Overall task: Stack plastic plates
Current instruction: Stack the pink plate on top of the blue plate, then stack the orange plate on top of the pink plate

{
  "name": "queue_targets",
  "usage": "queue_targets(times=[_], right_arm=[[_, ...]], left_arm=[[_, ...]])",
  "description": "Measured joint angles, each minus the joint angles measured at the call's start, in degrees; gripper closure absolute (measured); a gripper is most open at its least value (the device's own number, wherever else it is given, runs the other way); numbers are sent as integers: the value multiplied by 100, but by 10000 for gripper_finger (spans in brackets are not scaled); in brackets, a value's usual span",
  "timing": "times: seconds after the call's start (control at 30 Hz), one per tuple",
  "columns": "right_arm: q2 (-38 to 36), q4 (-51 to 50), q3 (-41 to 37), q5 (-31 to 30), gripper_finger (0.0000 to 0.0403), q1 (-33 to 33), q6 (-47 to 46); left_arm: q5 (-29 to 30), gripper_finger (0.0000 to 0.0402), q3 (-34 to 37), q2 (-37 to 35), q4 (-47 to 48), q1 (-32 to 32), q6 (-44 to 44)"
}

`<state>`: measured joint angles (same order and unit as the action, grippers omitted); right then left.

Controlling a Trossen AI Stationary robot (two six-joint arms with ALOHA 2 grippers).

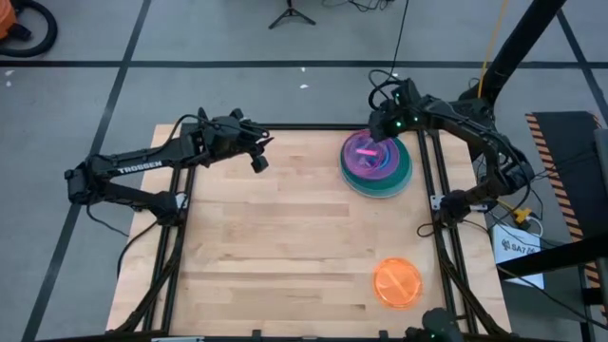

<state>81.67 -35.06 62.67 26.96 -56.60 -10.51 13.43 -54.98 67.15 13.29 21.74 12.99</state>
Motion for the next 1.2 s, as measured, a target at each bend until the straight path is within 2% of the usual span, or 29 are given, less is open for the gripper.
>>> queue_targets(times=[0.3, 0.5, 0.7, 0.87, 0.97, 1.2], right_arm=[[2, -36, 0, -741, 392, -308, 84], [2, -36, 0, -914, 358, -306, -55], [2, -57, 0, -932, 303, -306, -172], [2, -159, 0, -1647, 263, -306, -233], [2, -171, 0, -1825, 251, -308, -210], [-27, -186, 0, -1786, 246, -264, -78]], left_arm=[[-9, 263, 0, 0, 19, 0, -24], [-11, 263, 0, 0, 20, 0, -104], [-10, 263, 0, 0, 21, 0, -154], [-11, 263, 0, 0, 37, -1, -196], [-11, 263, 0, 0, 92, -2, -259], [-9, 263, 20, 0, 165, -52, -802]])
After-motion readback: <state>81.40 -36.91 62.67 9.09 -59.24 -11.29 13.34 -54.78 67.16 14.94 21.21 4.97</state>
